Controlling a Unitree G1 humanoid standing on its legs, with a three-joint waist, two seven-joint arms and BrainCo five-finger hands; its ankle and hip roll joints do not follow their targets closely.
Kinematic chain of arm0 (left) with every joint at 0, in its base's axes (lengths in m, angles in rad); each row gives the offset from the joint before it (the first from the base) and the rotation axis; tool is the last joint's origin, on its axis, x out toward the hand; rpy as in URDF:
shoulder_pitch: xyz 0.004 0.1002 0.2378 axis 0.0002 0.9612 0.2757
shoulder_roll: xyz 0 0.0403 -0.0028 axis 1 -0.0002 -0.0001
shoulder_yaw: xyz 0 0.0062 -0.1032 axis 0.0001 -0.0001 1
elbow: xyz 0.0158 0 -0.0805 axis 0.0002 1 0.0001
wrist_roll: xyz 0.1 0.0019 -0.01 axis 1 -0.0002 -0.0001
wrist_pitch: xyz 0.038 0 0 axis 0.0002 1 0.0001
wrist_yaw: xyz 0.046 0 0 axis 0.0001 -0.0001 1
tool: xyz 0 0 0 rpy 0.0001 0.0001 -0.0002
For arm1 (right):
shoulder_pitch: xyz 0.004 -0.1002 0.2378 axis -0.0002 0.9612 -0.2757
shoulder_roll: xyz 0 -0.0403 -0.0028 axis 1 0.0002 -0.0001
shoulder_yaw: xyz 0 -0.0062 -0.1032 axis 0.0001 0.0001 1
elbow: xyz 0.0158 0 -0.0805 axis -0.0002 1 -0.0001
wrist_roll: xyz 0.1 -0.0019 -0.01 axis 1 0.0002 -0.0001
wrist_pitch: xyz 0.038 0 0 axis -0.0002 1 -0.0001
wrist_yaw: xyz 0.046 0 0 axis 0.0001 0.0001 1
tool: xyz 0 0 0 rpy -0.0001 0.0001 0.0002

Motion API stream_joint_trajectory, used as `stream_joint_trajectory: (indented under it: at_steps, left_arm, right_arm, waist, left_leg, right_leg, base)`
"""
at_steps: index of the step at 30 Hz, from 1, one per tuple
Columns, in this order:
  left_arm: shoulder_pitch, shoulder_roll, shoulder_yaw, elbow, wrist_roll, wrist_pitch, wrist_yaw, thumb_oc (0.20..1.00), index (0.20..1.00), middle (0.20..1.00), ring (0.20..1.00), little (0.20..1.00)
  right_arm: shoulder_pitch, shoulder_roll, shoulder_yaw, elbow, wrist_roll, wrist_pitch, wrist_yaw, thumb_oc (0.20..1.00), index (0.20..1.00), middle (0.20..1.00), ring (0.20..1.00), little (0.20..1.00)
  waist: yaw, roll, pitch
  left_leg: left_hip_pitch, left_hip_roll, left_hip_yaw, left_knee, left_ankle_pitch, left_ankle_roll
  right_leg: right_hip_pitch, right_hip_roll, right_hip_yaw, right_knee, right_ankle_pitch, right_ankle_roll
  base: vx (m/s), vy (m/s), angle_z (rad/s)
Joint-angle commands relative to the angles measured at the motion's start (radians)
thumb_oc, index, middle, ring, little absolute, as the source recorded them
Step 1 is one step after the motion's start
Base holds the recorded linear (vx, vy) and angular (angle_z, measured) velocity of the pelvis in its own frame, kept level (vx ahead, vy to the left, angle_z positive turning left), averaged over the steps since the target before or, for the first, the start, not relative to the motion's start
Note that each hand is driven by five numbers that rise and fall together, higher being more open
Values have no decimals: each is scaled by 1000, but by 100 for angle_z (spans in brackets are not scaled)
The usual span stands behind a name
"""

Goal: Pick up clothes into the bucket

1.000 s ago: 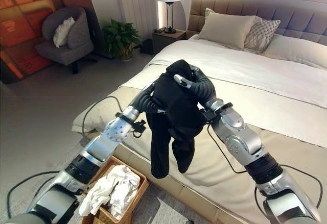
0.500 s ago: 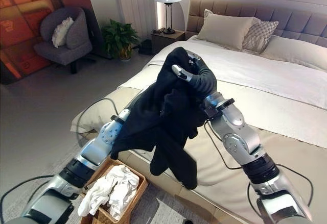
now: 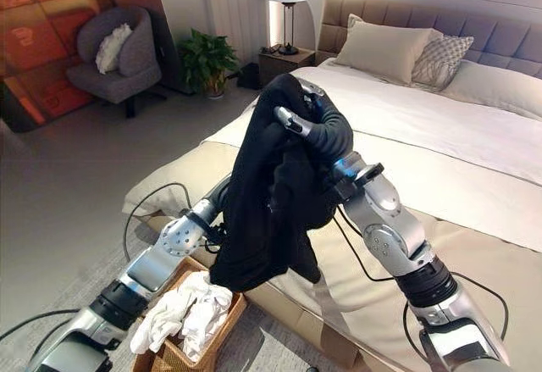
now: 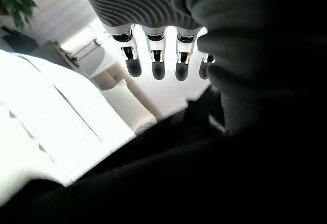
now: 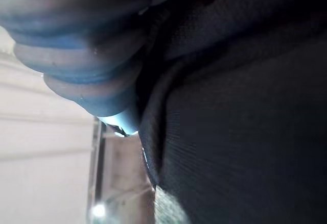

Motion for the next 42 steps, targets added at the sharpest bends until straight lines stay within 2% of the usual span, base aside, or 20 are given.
stream_joint_trajectory:
  at_steps: [1,2,3,7,8,9,11,12,16,17,21,42]
  left_arm:
    - [-238,-98,-83,101,36,-17,47,1000,1000,1000,1000,1000]
    - [-201,-68,-44,128,69,-25,86,1000,1000,1000,1000,1000]
    - [-187,-55,-47,135,55,-28,51,1000,1000,1000,1000,1000]
    - [-179,-56,-70,135,34,-25,33,1000,1000,1000,1000,1000]
    - [-258,-134,-142,158,35,-11,30,1000,1000,1000,1000,1000]
    - [-288,-157,-149,178,41,-9,47,1000,1000,1000,1000,1000]
    - [-290,-142,-130,176,46,-8,58,1000,1000,1000,1000,1000]
    - [-229,-97,-92,186,65,-22,54,1000,1000,1000,1000,1000]
    - [-191,-85,-100,168,43,-24,34,1000,1000,1000,1000,1000]
    - [-270,-181,-186,230,63,-14,31,1000,1000,1000,1000,1000]
    - [-308,-169,-137,242,59,-5,81,1000,1000,1000,1000,1000]
    - [-294,-127,-78,217,21,0,76,1000,1000,1000,1000,1000]
  right_arm:
    - [-127,76,-34,-85,42,-97,-4,200,200,200,200,200]
    - [-124,64,-48,-73,20,-78,-16,200,200,200,200,200]
    - [-124,57,-51,-65,23,-82,-8,200,200,200,200,200]
    - [-138,56,-35,-69,42,-102,-1,200,200,200,200,200]
    - [-147,69,-22,-82,41,-105,-5,200,200,200,200,200]
    - [-147,81,-18,-80,46,-105,-7,200,200,200,200,200]
    - [-133,84,-29,-75,41,-105,-14,200,200,200,200,200]
    - [-126,70,-45,-53,18,-93,-17,200,200,200,200,200]
    - [-135,66,-37,-61,25,-111,-13,200,200,200,200,200]
    - [-152,80,-14,-73,25,-115,-15,200,200,200,200,200]
    - [-123,95,-38,-53,22,-108,-31,200,200,200,200,200]
    - [-98,78,-71,-13,-34,-87,-48,200,200,200,200,200]
  waist:
    - [-16,-72,-30]
    - [-12,-72,-30]
    - [-10,-72,-31]
    - [-10,-71,-32]
    - [-16,-70,-30]
    - [-22,-71,-30]
    - [-22,-72,-28]
    - [-13,-72,-27]
    - [-9,-72,-28]
    - [-19,-71,-27]
    - [-28,-74,-27]
    - [-25,-72,-25]
  left_leg:
    - [-41,-52,-50,119,-105,33]
    - [-40,-51,-50,118,-105,34]
    - [-39,-49,-49,117,-105,33]
    - [-39,-49,-48,119,-105,32]
    - [-38,-49,-52,118,-105,32]
    - [-41,-49,-52,119,-102,33]
    - [-41,-50,-54,118,-102,33]
    - [-41,-49,-54,118,-102,33]
    - [-43,-49,-54,120,-102,32]
    - [-41,-49,-55,120,-103,31]
    - [-43,-49,-53,119,-101,32]
    - [-38,-47,-51,115,-103,32]
  right_leg:
    - [38,-75,-37,90,-88,54]
    - [39,-75,-38,89,-88,53]
    - [40,-76,-39,88,-88,53]
    - [41,-76,-44,90,-89,53]
    - [43,-75,-46,90,-89,53]
    - [41,-75,-47,91,-90,53]
    - [41,-75,-47,90,-90,53]
    - [42,-76,-49,89,-89,52]
    - [43,-76,-52,90,-89,52]
    - [44,-75,-52,91,-90,52]
    - [42,-76,-52,91,-91,53]
    - [44,-77,-58,91,-92,56]
  base:
    - [0,0,0]
    - [0,0,0]
    - [2,1,-8]
    - [2,2,-2]
    - [-9,-9,4]
    - [-10,-13,5]
    - [-7,-6,6]
    - [-4,1,5]
    - [0,0,0]
    - [0,0,0]
    - [-1,-4,4]
    - [1,0,0]
